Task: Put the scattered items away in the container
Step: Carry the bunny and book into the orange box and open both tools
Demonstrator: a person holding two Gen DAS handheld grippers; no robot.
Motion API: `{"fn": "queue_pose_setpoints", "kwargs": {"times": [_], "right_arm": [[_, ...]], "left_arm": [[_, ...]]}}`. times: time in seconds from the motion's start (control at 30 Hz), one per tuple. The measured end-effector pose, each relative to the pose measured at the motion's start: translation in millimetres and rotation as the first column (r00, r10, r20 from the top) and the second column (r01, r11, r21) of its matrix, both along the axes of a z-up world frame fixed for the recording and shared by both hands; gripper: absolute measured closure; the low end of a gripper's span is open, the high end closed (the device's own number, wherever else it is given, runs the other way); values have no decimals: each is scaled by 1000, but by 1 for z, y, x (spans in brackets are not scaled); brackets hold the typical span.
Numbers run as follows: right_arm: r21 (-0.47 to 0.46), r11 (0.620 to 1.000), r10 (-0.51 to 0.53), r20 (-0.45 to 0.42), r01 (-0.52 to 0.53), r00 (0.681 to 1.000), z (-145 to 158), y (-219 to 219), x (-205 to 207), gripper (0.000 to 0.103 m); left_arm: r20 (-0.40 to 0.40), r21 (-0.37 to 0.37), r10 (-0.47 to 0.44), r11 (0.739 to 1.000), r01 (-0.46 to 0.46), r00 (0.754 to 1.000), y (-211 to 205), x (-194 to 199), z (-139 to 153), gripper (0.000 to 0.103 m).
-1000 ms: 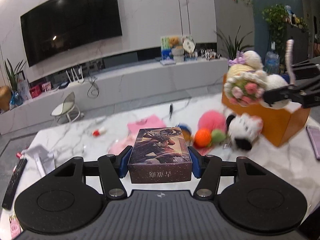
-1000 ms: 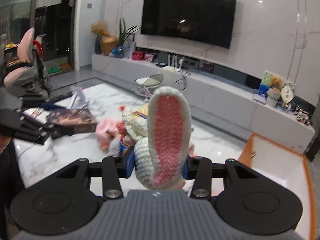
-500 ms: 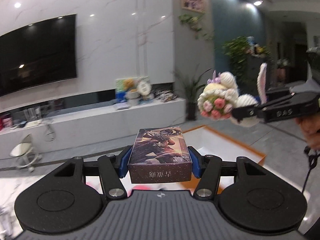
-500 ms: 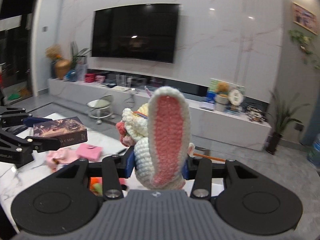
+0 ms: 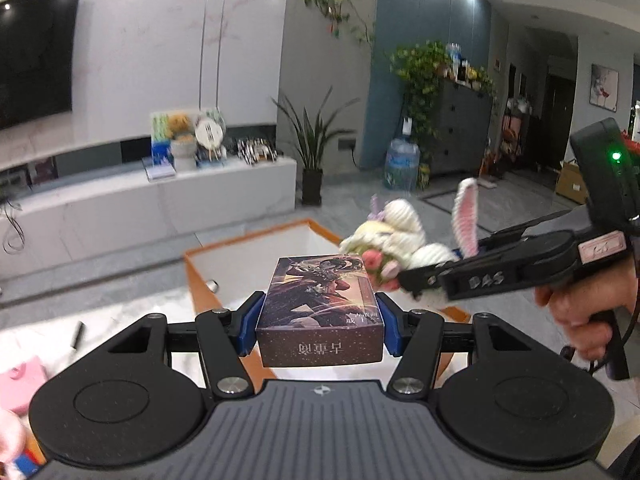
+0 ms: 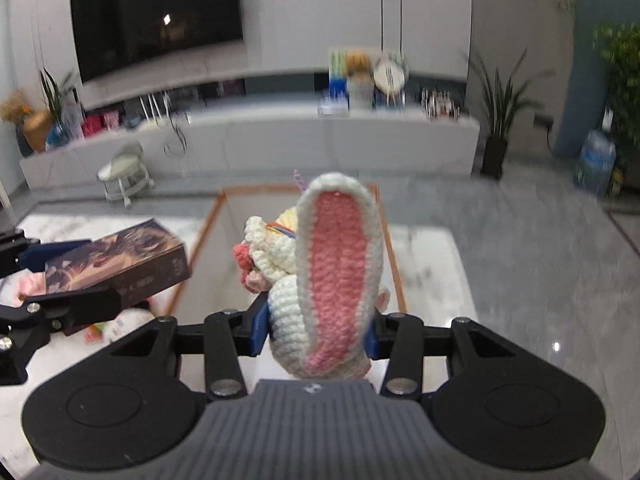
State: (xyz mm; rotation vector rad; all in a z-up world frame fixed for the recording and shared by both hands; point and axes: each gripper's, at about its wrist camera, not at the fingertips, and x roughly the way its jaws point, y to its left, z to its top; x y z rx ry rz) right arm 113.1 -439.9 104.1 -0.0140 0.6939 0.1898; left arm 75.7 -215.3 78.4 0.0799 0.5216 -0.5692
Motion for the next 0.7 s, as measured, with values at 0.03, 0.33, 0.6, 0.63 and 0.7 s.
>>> {"fn": "queue_pose_setpoints", "kwargs": {"times": [0.03,0.33,0.6,0.63,0.7], "right_arm": [[-6,1000,-1,-20,0,1000,-6,0,4,56],[-57,998,-7,-100,2,995,-32,11,18,55],[-113,993,-3,-155,-15,988,-41,17,18,51],[-122,992,-4,-156,-15,988,-41,18,18,51],[-129,992,-10,-152,-10,988,-41,18,17,48]], "left_arm": [[-12,4,-1,1000,1,1000,-4,5,-6,36],[-75,43,2,999,1,997,-25,26,-37,36],[-124,83,11,997,-1,992,-27,31,-52,36],[-121,86,15,996,-4,993,-27,30,-53,36],[-109,80,21,997,-12,994,-26,28,-52,36]]}}
